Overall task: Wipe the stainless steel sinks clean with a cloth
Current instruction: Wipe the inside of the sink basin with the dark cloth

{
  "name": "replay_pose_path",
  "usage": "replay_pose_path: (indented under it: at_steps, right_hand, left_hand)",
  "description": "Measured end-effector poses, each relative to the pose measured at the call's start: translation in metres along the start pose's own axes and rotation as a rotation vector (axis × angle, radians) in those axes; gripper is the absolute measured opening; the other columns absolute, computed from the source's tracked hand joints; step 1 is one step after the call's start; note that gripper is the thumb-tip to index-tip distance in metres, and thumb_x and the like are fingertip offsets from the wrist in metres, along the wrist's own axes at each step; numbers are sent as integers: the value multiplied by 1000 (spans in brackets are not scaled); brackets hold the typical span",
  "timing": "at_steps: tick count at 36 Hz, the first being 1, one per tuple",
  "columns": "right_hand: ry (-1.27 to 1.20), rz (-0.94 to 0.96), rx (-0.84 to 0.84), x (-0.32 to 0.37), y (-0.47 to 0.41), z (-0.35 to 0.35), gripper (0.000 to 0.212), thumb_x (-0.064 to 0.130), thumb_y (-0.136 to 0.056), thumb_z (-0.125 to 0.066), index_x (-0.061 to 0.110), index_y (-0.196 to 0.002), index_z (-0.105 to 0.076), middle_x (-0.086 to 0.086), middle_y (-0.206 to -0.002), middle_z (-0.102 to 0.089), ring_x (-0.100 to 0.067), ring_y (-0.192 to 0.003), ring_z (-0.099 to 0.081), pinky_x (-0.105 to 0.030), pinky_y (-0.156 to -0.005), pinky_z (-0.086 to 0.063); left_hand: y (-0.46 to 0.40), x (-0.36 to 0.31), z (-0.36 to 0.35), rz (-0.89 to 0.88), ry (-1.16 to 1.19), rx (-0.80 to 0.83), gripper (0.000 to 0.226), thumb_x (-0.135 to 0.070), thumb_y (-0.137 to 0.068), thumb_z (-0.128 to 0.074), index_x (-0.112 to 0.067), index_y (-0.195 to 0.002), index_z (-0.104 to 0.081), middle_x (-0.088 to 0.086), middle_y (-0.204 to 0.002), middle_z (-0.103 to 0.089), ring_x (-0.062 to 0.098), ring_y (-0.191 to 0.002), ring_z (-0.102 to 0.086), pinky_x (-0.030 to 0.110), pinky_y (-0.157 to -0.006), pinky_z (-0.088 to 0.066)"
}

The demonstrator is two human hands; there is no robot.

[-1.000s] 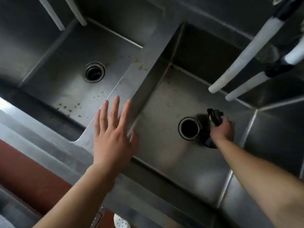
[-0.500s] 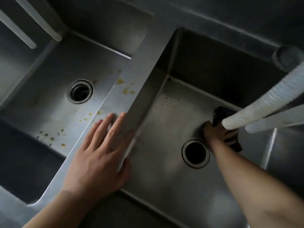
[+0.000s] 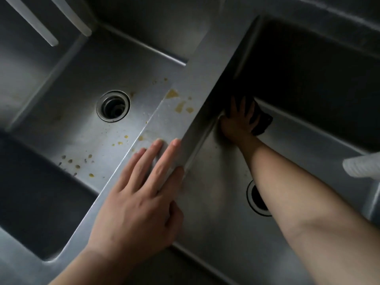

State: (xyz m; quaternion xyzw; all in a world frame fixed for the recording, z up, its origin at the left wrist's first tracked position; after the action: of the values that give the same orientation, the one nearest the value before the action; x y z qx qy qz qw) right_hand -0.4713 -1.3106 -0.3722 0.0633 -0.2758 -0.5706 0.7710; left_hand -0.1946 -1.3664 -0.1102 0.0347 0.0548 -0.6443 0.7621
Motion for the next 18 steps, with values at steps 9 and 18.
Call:
replay_pose_path:
  at_steps: [9,18]
  right_hand:
    - [167,391,164,-13,69,-3,72,34,-92,-54,36,-155,-21,5,-166,-11,-21,-153,3,-49,-118,4]
    - [181,429,214,-62,224,-66,67,61,-95,-34,41,-156,-13,10,-165,-11,-13,-151,12,-43,-118,12]
  left_hand:
    - [-2,-3,4,44,-59,61,50,-29,-70,-64,-10,-116,-69,12,-159,-31,35,-146,-30,45,-124,-14]
    - [-2,-6,7,31,-33,56,46,-25,-68,-70,-10,-111,-72,11,-159,-33,36,-144,-35,50,-119,-26]
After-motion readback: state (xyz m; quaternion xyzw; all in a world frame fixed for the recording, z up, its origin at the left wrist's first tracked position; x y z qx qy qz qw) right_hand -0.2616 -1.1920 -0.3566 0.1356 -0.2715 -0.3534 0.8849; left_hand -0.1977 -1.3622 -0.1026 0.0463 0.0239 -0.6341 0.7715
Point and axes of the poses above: each hand's wrist, its own y-axis away from the middle knuckle, its own z-axis out of the back of the hand, x = y × z, the point moved 9 cm from there along -y, towards the middle knuckle
